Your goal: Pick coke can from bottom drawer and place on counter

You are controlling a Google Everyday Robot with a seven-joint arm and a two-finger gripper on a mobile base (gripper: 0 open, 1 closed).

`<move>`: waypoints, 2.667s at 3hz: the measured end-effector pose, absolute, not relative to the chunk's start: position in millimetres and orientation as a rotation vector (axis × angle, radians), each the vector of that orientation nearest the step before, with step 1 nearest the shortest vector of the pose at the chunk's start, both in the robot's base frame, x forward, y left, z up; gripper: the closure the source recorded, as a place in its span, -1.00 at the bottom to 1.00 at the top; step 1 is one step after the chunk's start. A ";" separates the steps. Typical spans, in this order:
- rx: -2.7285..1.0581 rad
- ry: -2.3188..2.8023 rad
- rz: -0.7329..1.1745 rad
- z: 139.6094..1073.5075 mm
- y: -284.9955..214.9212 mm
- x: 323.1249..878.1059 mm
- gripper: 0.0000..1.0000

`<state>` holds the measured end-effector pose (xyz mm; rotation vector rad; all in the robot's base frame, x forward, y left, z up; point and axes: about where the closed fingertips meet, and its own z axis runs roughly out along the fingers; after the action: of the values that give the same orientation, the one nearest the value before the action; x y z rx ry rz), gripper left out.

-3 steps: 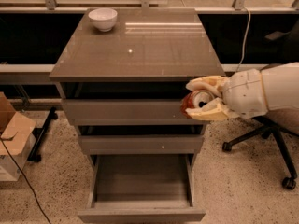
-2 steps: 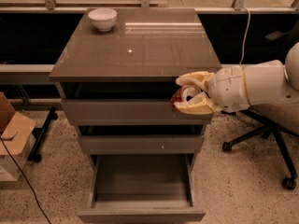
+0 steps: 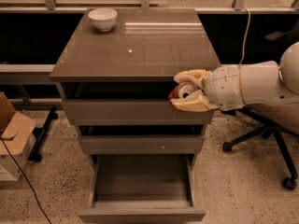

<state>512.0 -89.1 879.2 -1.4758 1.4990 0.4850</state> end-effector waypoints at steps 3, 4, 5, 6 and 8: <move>-1.365 1.442 0.365 925.6 -85.0 569.9 1.00; -1.356 1.426 0.345 930.5 -77.8 602.4 1.00; -1.357 1.403 0.331 928.3 -60.3 644.6 1.00; -1.362 1.391 0.319 925.9 -50.6 666.5 1.00; -1.377 1.370 0.299 915.8 -31.4 709.9 1.00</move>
Offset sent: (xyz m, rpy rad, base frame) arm 0.0571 -0.0035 0.0605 0.0521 -0.1581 -0.1214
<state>709.9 -31.4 915.8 -1.3772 1.3704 0.2991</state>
